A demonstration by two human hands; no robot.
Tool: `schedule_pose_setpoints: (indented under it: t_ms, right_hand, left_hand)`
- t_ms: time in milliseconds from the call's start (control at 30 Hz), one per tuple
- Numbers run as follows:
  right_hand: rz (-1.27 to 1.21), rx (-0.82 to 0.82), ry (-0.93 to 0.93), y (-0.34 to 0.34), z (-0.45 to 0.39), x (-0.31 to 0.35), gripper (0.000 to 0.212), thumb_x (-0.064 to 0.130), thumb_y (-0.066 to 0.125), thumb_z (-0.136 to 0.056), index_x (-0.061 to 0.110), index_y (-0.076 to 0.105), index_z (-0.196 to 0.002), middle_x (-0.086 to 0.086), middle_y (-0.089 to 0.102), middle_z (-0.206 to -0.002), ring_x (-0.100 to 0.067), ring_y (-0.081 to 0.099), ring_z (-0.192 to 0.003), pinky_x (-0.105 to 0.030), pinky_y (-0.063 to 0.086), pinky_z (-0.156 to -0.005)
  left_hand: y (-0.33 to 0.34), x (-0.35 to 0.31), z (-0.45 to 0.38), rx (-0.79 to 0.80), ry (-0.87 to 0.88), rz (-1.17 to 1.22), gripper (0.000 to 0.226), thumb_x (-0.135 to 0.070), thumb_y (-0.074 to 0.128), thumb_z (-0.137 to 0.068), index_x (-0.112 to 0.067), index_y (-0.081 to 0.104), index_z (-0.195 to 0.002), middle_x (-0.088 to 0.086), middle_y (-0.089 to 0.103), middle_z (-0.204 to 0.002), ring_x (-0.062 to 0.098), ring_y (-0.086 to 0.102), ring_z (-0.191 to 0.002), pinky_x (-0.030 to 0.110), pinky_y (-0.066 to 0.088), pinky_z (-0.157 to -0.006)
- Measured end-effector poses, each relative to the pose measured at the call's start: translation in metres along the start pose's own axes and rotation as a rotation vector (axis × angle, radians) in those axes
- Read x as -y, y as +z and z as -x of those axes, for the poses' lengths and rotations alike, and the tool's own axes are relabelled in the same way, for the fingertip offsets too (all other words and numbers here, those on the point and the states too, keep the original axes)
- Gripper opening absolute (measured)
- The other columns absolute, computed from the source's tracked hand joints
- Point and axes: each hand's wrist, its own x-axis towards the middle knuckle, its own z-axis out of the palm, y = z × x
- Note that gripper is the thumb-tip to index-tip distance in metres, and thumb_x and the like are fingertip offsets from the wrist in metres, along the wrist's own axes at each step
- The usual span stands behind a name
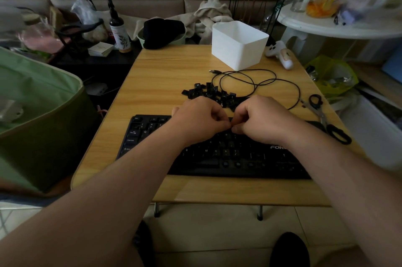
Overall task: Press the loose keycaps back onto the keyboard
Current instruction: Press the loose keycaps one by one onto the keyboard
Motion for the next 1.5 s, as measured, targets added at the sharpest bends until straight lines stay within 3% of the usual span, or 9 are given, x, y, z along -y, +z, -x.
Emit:
schedule_pose_setpoints:
  t_ms: [233,367,467,633,900,1133,1267,1333,1500]
  right_hand:
    - [-0.027,-0.041,-0.136,-0.007,0.010,-0.002,0.014,0.034,0.076,-0.092,0.038,0.079,-0.106,0.017,0.070,-0.096,-0.004,0.062,-0.092,-0.025,0.051,-0.077]
    - [0.190,0.025,-0.243,0.000,0.011,0.004,0.025,0.034,0.070,-0.096,0.043,0.074,-0.119,0.022,0.050,-0.085,-0.007,0.051,-0.090,-0.019,0.036,-0.069]
    - [0.211,0.003,-0.250,0.001,0.011,0.007,0.020,0.032,0.072,-0.095,0.041,0.076,-0.112,0.020,0.051,-0.084,-0.006,0.048,-0.088,-0.014,0.033,-0.065]
    - [0.230,-0.068,-0.201,0.002,0.011,0.016,0.017,0.041,0.067,-0.097,0.033,0.078,-0.109,0.005,0.069,-0.087,-0.015,0.061,-0.085,-0.033,0.052,-0.075]
    - [0.224,-0.083,-0.081,0.004,0.008,0.023,0.013,0.042,0.077,-0.089,0.029,0.077,-0.086,0.007,0.065,-0.082,-0.010,0.059,-0.077,-0.023,0.045,-0.060]
    - [-0.379,-0.117,0.082,-0.008,0.004,0.008,0.006,0.021,0.083,-0.083,0.025,0.080,-0.084,0.002,0.076,-0.077,-0.011,0.072,-0.072,-0.030,0.059,-0.069]
    - [-0.939,0.034,0.181,-0.020,0.001,-0.001,0.014,0.004,0.080,-0.081,0.010,0.073,-0.091,-0.006,0.075,-0.075,-0.016,0.071,-0.068,-0.019,0.056,-0.059]
    - [-1.037,0.114,0.191,-0.023,0.002,-0.004,0.016,0.008,0.079,-0.074,0.009,0.072,-0.089,-0.006,0.074,-0.075,-0.015,0.070,-0.066,-0.017,0.055,-0.057]
    - [-1.107,0.175,0.188,-0.024,0.004,-0.006,0.021,0.010,0.075,-0.069,0.006,0.071,-0.089,-0.009,0.073,-0.076,-0.016,0.070,-0.064,-0.017,0.054,-0.056]
  left_hand:
    - [-0.016,0.008,-0.002,-0.031,0.014,-0.010,0.019,-0.033,0.071,-0.095,-0.050,0.068,-0.086,-0.022,0.066,-0.093,0.010,0.060,-0.092,0.052,0.050,-0.101]
    - [-0.013,0.008,0.000,-0.017,0.024,-0.038,0.019,-0.035,0.074,-0.091,-0.051,0.067,-0.084,-0.021,0.068,-0.096,0.010,0.060,-0.094,0.052,0.051,-0.100]
    - [-0.012,0.008,-0.002,-0.035,0.015,-0.071,0.026,-0.031,0.072,-0.092,-0.052,0.064,-0.081,-0.021,0.067,-0.098,0.012,0.061,-0.100,0.053,0.050,-0.102]
    - [-0.011,0.008,-0.002,-0.031,0.028,-0.054,0.024,-0.026,0.071,-0.091,-0.050,0.069,-0.089,-0.018,0.068,-0.099,0.014,0.062,-0.098,0.053,0.051,-0.101]
    - [-0.011,0.008,-0.002,-0.037,0.036,-0.051,0.023,-0.026,0.071,-0.093,-0.049,0.070,-0.091,-0.018,0.067,-0.101,0.013,0.062,-0.096,0.052,0.051,-0.101]
    - [-0.010,0.009,-0.002,-0.073,0.084,-0.034,0.012,-0.038,0.071,-0.093,-0.049,0.070,-0.095,-0.025,0.068,-0.098,0.007,0.059,-0.096,0.053,0.049,-0.101]
    - [-0.013,0.005,0.002,-0.131,0.213,0.117,0.008,-0.043,0.074,-0.092,-0.044,0.075,-0.100,-0.029,0.068,-0.093,-0.011,0.058,-0.098,0.016,0.045,-0.085]
    - [-0.015,0.002,0.005,-0.145,0.260,0.148,0.006,-0.041,0.076,-0.092,-0.044,0.076,-0.098,-0.027,0.071,-0.093,-0.015,0.058,-0.098,0.008,0.041,-0.079]
    - [-0.016,0.000,0.008,-0.135,0.281,0.157,0.006,-0.040,0.077,-0.091,-0.046,0.074,-0.092,-0.022,0.072,-0.093,-0.006,0.060,-0.097,0.016,0.047,-0.082]
